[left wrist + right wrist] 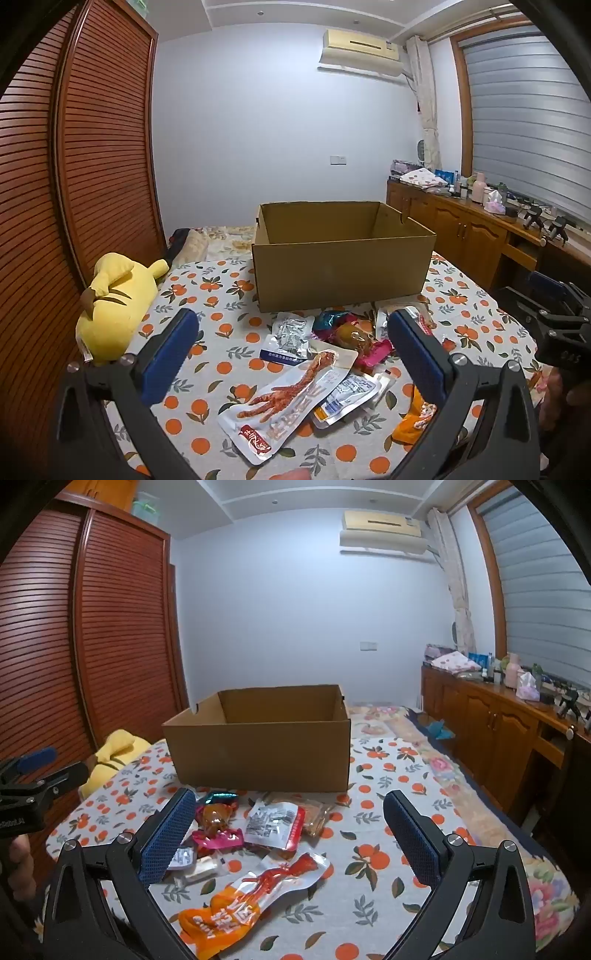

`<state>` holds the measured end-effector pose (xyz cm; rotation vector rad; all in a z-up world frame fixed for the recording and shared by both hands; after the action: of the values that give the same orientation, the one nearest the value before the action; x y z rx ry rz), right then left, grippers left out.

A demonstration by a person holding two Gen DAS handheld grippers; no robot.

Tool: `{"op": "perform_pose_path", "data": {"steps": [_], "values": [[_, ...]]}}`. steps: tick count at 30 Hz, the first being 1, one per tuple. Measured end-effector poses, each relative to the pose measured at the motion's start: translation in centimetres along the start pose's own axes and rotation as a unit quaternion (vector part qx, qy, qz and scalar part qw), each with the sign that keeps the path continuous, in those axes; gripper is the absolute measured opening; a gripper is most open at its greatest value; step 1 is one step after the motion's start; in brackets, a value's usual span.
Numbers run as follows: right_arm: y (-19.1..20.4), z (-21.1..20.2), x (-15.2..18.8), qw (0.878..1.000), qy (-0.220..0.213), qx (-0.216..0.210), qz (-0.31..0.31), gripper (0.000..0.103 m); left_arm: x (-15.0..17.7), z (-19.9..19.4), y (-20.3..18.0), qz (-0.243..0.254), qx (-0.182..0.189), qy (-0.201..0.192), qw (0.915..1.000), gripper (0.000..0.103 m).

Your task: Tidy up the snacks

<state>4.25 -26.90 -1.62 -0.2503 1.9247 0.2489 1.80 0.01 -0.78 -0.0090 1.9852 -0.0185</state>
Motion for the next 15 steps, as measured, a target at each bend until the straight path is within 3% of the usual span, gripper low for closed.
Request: {"op": "perform_pose_path", "data": {"steps": [15], "values": [[0.41, 0.04, 0.28, 1.0, 0.002, 0.004, -0.009, 0.103, 0.3, 0.17, 0.04, 0.006, -0.003, -0.001, 1.0, 0.103]]}}
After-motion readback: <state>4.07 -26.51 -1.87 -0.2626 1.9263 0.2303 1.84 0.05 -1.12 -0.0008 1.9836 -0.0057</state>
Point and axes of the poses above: each gripper's, at about its wrist camera, not at the fingertips, and z roughly the way its jaws point, y to its left, x to its underside, the point moved 2 cm from there along z, roughly the way its jaws point, and after that the axes turned 1 degree about y, right-handed, at the moved point
